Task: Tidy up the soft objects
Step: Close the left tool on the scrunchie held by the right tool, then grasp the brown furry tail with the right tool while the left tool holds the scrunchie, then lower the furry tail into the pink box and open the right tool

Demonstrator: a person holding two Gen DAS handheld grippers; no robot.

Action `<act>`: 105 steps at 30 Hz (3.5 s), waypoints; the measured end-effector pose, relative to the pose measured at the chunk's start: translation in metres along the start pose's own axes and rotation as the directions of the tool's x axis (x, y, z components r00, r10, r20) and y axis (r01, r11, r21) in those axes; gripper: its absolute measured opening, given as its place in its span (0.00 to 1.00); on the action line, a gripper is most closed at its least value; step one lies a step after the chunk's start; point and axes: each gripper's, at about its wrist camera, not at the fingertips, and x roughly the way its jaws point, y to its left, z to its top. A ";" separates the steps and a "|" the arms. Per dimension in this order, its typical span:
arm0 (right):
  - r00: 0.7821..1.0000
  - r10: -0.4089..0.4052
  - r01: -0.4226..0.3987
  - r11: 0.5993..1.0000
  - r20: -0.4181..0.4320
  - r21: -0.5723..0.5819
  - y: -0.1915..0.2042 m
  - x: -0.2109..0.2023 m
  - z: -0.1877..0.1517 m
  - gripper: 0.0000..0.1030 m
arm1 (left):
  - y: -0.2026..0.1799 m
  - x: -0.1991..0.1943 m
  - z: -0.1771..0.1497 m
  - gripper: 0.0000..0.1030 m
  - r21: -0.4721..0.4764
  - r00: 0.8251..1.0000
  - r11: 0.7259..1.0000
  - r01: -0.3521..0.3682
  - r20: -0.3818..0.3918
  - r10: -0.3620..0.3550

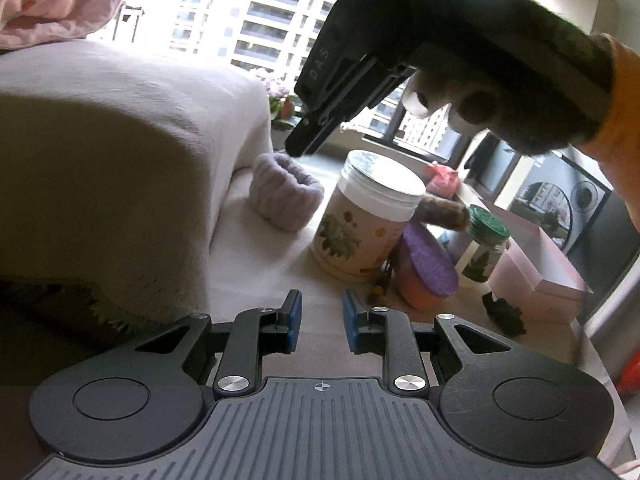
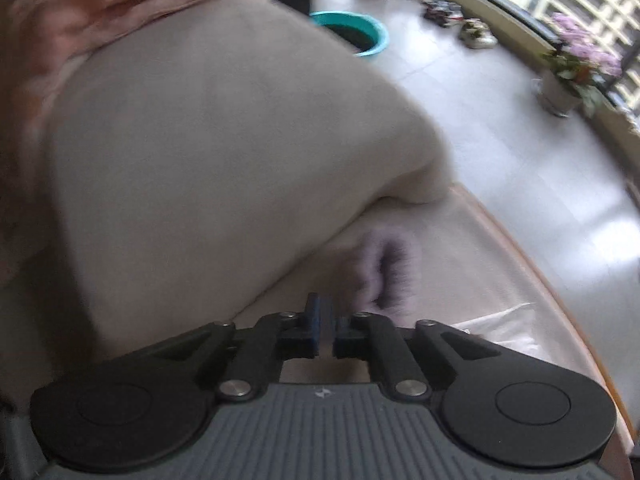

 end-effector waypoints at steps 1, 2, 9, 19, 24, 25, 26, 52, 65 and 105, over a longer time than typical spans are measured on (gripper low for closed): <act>1.000 -0.024 0.024 1.000 -0.002 0.007 -0.006 0.004 0.004 0.23 | -0.001 0.000 0.000 0.24 0.004 1.000 1.000 -0.001 -0.001 0.001; 0.999 -0.044 0.044 0.999 -0.008 0.021 -0.012 0.008 0.006 0.27 | -0.001 0.000 0.001 0.24 0.007 1.000 1.000 -0.001 -0.001 0.001; 0.992 -0.004 0.025 0.985 -0.126 0.170 -0.048 0.059 0.024 0.27 | 0.004 0.009 0.003 0.24 0.001 1.000 1.000 0.001 -0.010 -0.001; 0.988 0.149 -0.139 0.977 -0.050 0.163 -0.018 0.014 0.005 0.13 | 0.006 0.006 0.003 0.24 -0.001 1.000 1.000 -0.002 -0.016 0.002; 0.979 0.160 -0.150 0.985 -0.123 0.091 0.022 0.014 -0.019 0.13 | -0.006 -0.002 0.001 0.24 0.032 1.000 0.999 -0.002 -0.018 0.003; 0.978 0.154 -0.146 0.987 -0.142 0.065 0.030 0.016 -0.024 0.12 | -0.009 -0.005 0.000 0.24 0.040 1.000 0.999 -0.004 -0.019 0.004; 0.983 0.130 -0.128 0.991 -0.129 0.023 0.039 0.013 -0.027 0.17 | -0.012 -0.007 -0.001 0.24 0.046 1.000 0.999 -0.006 -0.019 0.007; 0.959 -0.071 0.041 0.993 0.273 0.113 -0.135 -0.075 -0.118 0.51 | -0.037 0.068 0.036 0.33 0.220 0.946 0.941 -0.257 -0.141 0.291; 0.985 0.168 -0.166 0.898 0.030 0.408 -0.178 0.041 -0.069 0.40 | -0.023 0.067 0.026 0.25 0.184 0.975 0.971 -0.154 -0.130 0.179; 0.751 -0.269 -0.110 0.849 0.603 0.516 -0.217 -0.338 -0.203 0.11 | -0.225 0.039 0.128 0.19 0.449 0.979 0.887 0.108 0.109 -0.174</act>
